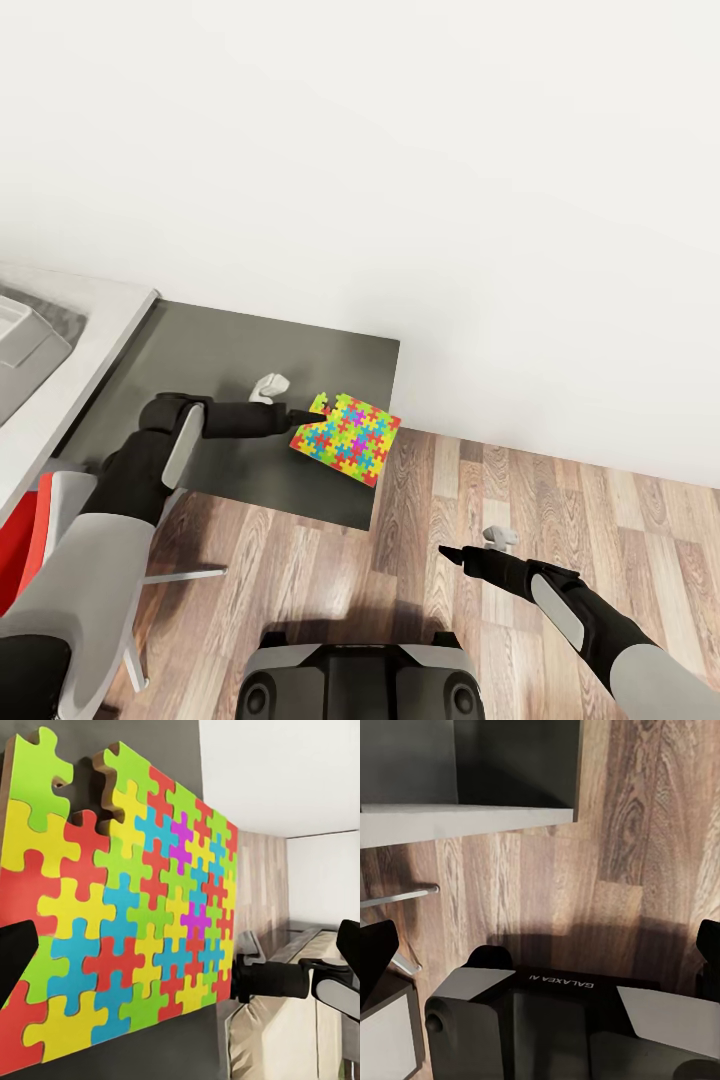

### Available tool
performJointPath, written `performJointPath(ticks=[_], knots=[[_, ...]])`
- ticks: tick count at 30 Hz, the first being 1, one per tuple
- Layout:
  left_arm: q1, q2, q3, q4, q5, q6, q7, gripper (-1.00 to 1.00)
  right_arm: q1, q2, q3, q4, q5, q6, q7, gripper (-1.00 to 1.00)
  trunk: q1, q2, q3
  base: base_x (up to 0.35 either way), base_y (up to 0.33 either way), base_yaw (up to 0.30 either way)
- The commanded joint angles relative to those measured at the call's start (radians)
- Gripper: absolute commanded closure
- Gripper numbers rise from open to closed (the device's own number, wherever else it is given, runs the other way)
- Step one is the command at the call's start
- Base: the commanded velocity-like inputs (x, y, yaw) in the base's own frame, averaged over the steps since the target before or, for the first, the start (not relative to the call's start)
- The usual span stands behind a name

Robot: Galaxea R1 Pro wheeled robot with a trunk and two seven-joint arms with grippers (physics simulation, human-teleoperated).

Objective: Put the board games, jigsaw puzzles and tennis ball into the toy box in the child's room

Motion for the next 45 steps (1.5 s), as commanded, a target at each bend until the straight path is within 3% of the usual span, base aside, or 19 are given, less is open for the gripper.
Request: performJointPath(ticks=[1,20,29,45], knots=[[-0.001,0.000,-0.002,0.000,0.003,0.005,-0.001,-1.00,-0.001,-0.001,0.005,-0.001,-0.008,0.004,-0.001,-1.00,0.001,-0.002,-0.001,0.000,0.000,0.000],[-0.001,-0.001,-0.008,0.019,0.003,0.005,0.000,-1.00,-0.001,-0.001,0.005,-0.001,-0.008,0.004,0.001,-1.00,0.001,-0.002,-0.001,0.000,0.000,0.000],[-0.001,-0.002,-0.038,0.028,0.003,0.005,-0.002,-1.00,-0.001,-0.001,0.005,-0.001,-0.009,0.004,0.001,-1.00,0.001,-0.002,-0.001,0.000,0.000,0.000],[-0.001,-0.023,-0.040,0.028,0.003,0.005,-0.002,-1.00,-0.001,-0.001,0.005,-0.001,-0.009,0.004,0.001,-1.00,0.001,-0.002,-0.001,0.000,0.000,0.000]])
